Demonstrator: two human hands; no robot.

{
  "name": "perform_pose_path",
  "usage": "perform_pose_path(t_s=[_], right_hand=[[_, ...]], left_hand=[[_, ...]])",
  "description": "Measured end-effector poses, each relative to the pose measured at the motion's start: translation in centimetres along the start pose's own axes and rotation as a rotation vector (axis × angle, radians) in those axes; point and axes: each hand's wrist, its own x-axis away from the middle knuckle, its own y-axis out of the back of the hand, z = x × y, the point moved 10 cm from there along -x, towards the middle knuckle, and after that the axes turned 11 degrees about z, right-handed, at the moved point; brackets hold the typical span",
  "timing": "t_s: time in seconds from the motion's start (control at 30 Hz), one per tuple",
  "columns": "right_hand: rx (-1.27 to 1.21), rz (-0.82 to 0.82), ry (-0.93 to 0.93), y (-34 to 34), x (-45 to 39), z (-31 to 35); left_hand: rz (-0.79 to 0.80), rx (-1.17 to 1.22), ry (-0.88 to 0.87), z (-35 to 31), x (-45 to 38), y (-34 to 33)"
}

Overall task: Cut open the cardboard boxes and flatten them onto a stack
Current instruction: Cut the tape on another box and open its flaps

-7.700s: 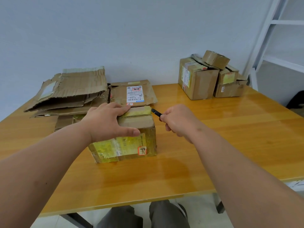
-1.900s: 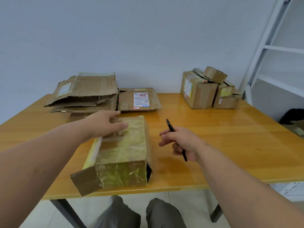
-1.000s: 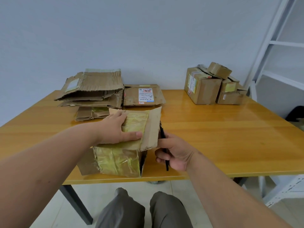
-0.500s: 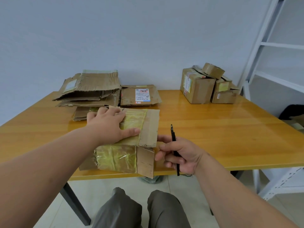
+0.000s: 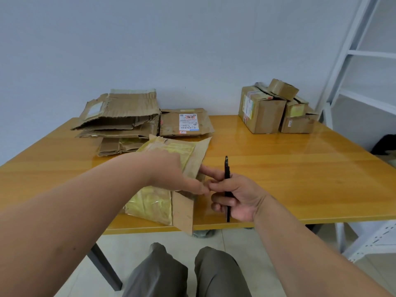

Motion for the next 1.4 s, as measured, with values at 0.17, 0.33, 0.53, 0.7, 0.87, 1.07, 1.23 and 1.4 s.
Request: perform_pose_path(t_s=[0.17, 0.33, 0.53, 0.7, 0.87, 1.07, 1.23, 1.4], right_hand=[[0.371, -0.574, 0.117, 5.7, 0.8, 3.1], [0.76, -0.632, 0.161, 3.8, -1.1, 4.8], [0.963, -0.649, 0.123, 2.0, -4.1, 5.3], [0.816, -0.557, 0.167, 2.5, -4.3, 5.5], [0.571, -0.637, 0.092, 5.8, -2.3, 5.2], [0.215, -0.701, -0.006, 9.4, -0.6, 3.9], [0.742, -1.033, -0.011, 10.8, 2.4, 9.2], [1.36, -0.744, -0.185, 7.6, -1.4, 8.6]], left_hand=[[0.093, 0.306, -0.228, 2.1, 0.8, 0.3], [0.129, 0.47, -0.334, 3.1, 0.9, 0.1], [0.163, 0.483, -0.345, 3.4, 0.2, 0.1], [0.164, 0.474, -0.358, 3.6, -0.6, -0.1], [0.158, 0.416, -0.363, 2.9, -1.4, -0.1], [0.102, 0.219, -0.378, 0.8, -2.6, -1.4], [-0.038, -0.047, -0.323, -1.3, -5.2, -4.0], [-0.006, -0.046, -0.297, -2.0, -7.7, -7.0]])
